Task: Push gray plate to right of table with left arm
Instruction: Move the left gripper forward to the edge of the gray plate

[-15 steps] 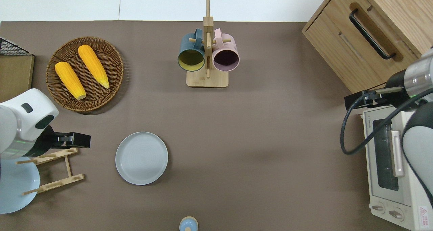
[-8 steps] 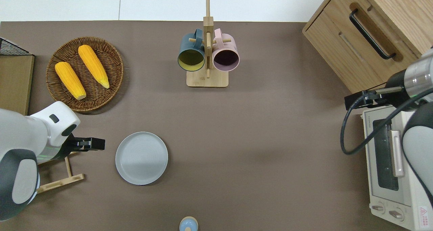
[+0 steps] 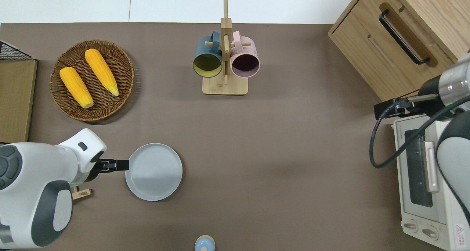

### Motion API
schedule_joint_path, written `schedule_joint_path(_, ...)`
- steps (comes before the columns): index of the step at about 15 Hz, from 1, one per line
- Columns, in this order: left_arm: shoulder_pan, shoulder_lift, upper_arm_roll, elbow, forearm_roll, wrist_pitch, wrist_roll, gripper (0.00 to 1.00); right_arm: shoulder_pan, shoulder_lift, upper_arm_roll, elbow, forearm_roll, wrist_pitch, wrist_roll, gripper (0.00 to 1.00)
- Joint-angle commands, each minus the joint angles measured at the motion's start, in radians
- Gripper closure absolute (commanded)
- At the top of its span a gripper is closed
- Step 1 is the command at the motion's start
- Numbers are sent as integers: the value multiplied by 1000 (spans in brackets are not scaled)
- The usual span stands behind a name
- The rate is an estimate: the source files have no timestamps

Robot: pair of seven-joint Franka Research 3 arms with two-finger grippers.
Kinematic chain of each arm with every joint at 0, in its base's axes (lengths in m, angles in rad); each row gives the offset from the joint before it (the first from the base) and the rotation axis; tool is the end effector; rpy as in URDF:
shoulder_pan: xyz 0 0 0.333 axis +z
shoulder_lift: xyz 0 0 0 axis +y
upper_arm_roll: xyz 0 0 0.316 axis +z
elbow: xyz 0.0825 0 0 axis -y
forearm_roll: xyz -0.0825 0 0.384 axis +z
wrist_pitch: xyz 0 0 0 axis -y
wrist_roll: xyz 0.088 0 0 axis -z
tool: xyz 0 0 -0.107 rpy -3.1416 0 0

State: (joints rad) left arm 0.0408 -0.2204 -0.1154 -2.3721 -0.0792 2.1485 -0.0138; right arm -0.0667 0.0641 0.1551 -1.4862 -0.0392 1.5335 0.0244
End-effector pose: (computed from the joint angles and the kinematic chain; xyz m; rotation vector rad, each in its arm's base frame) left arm 0.4640 -0.0386 0.4097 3.1006 -0.0226 -0.0090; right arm 0.5692 0.0430 0.6254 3.1098 0.0974 -0.0223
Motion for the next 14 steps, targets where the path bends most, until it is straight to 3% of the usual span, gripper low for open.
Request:
schedule_joint_path(1,-44,-47,8,-152,-14,154,-14,9,-1,-6,0,1,7,-10,3,17)
schedule_joint_path(4,-51,-36,8,-211,-13,233,-12,9,-1,-6,0,1,7,-10,3,17)
schedule_joint_path(8,-68,32,8,-251,-14,356,-14,9,-1,-6,0,1,7,-10,3,17)
schedule_joint_path(14,-73,75,8,-259,-14,390,-14,9,-1,-6,0,1,7,-10,3,17)
